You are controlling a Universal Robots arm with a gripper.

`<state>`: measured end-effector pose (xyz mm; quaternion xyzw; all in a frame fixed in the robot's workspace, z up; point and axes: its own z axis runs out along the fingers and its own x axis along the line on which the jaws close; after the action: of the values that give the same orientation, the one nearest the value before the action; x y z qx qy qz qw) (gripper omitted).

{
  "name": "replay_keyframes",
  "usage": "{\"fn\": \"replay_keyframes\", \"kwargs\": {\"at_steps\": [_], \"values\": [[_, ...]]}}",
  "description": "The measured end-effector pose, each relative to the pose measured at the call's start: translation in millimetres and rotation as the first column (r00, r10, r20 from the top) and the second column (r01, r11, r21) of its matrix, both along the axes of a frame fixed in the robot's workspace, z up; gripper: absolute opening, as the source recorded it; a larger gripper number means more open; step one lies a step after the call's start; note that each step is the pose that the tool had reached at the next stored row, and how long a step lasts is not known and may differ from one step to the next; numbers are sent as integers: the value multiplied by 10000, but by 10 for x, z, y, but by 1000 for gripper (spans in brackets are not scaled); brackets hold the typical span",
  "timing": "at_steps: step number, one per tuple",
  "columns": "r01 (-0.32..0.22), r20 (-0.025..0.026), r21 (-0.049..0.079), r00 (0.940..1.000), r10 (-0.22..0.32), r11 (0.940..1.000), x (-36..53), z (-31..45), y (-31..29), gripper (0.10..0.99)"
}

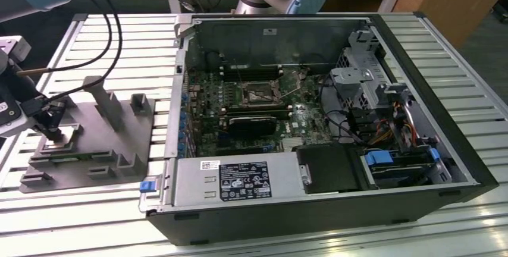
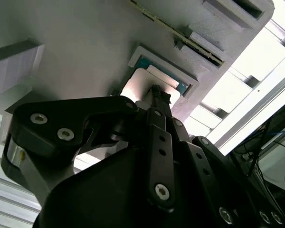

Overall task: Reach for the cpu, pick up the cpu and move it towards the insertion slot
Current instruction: 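Pick up the cpu and move it towards the insertion slot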

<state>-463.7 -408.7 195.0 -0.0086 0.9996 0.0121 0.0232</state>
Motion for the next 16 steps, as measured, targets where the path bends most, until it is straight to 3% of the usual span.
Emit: {"fn": "replay_keyframes", "kwargs": {"at_steps": [11, 16], "values": [[-2, -2, -1, 10000, 2, 10000, 16, -1, -1, 114], [-1, -2, -1, 10000, 1, 10000, 16, -1, -1, 353]]}}
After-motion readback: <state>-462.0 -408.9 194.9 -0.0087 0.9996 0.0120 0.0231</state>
